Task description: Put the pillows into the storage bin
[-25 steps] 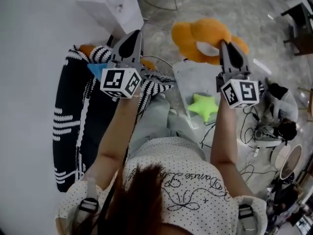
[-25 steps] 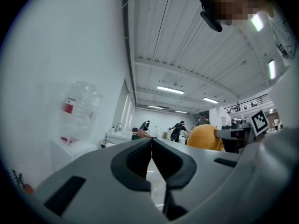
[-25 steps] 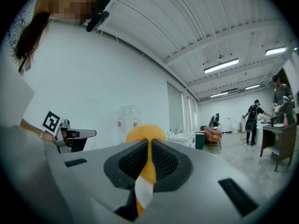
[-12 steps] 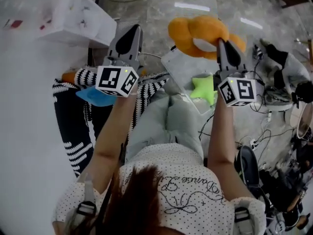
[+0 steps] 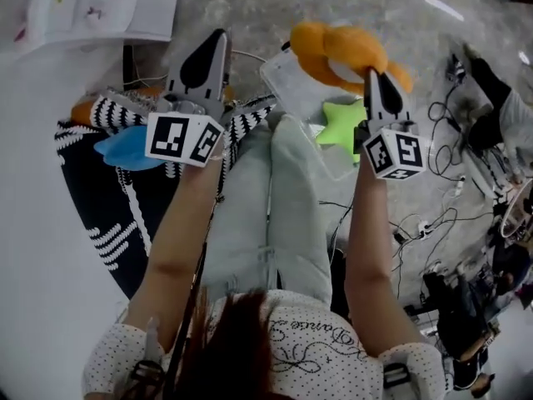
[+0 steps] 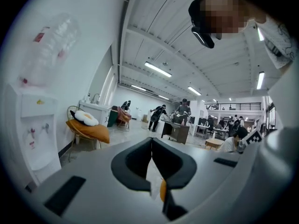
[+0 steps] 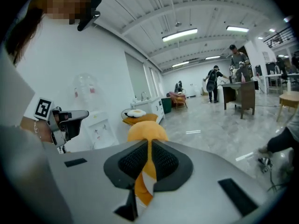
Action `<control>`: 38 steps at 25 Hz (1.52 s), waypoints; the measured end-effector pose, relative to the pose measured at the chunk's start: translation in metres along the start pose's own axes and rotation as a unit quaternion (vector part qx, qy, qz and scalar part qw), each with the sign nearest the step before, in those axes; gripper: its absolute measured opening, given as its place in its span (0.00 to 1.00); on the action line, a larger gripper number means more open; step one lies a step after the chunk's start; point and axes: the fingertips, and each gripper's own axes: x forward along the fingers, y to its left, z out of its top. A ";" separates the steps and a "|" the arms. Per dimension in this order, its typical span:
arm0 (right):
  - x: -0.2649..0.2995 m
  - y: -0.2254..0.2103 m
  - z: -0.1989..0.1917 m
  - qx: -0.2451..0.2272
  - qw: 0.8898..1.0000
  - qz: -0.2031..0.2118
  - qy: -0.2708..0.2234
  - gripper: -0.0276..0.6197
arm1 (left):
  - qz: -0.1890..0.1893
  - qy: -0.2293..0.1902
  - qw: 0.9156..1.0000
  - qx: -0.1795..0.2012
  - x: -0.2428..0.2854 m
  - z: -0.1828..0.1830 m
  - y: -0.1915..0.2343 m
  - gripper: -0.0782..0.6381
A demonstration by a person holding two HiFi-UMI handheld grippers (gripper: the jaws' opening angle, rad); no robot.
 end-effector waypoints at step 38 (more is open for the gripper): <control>0.101 -0.093 -0.313 0.112 0.986 -0.011 0.126 0.08 | 0.019 0.041 0.999 -0.004 0.028 -0.245 0.010 0.12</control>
